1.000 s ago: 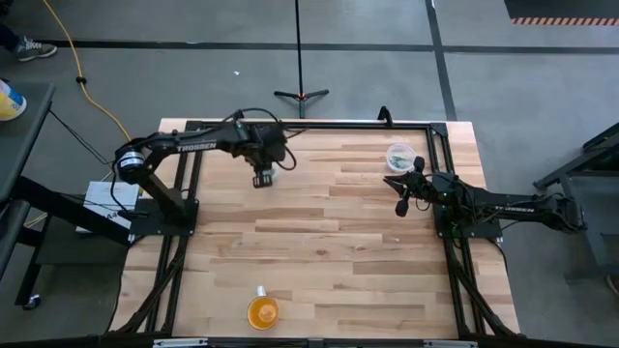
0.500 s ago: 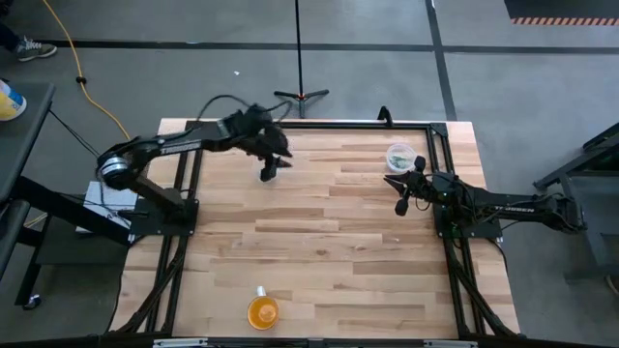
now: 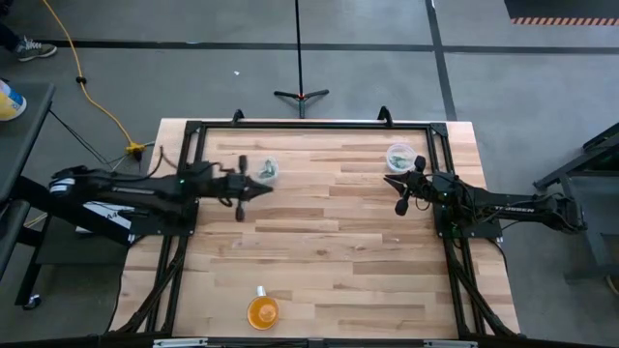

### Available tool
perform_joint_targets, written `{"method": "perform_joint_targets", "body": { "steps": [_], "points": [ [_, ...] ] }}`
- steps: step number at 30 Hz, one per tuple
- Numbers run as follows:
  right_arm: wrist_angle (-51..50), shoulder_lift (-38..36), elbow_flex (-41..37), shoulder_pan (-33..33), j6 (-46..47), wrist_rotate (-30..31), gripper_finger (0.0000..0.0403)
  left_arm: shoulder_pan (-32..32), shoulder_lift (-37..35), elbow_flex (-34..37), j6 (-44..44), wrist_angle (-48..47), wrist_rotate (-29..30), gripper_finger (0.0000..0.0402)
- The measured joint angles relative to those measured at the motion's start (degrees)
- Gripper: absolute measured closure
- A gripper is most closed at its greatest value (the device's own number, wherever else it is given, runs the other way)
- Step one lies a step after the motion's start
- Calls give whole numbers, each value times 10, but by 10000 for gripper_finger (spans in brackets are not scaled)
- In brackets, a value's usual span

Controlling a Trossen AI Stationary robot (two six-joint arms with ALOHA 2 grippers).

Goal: Pick and place items into bin
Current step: Return to Home Position

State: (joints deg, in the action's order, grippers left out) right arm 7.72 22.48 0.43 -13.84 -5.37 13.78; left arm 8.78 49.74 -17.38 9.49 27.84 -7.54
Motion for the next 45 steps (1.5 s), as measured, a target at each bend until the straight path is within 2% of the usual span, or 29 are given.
{"method": "perform_joint_targets", "body": {
  "steps": [3,7,11,16,20,24,27,30,35,38,45],
  "points": [
    [1,0,0,0,0,-6,375,-37,-77,36,-19,-27,78,375],
    [5,0,0,0,8,-7,375,-89,-166,50,-29,-94,138,346],
    [22,-1,0,0,11,-11,375,-143,-230,78,-19,-124,220,368],
    [72,-1,0,0,6,-89,375,-189,-297,115,-18,-134,262,380],
    [74,-14,0,0,35,-120,375,-212,-334,129,-36,-158,322,355],
    [69,-49,0,0,68,-176,379,-228,-352,134,-42,-178,325,368],
    [38,-78,0,3,84,-195,390,-238,-356,134,-48,-192,336,381],
    [10,-110,0,14,85,-186,400,-247,-357,134,-64,-196,354,377],
    [-49,-173,0,41,77,-126,399,-262,-356,134,-83,-209,356,363],
    [-64,-206,1,56,70,-128,402,-267,-356,134,-87,-217,351,381],
    [-68,-219,1,73,56,-129,401,-304,-374,134,-71,-217,369,366]
  ]
}}
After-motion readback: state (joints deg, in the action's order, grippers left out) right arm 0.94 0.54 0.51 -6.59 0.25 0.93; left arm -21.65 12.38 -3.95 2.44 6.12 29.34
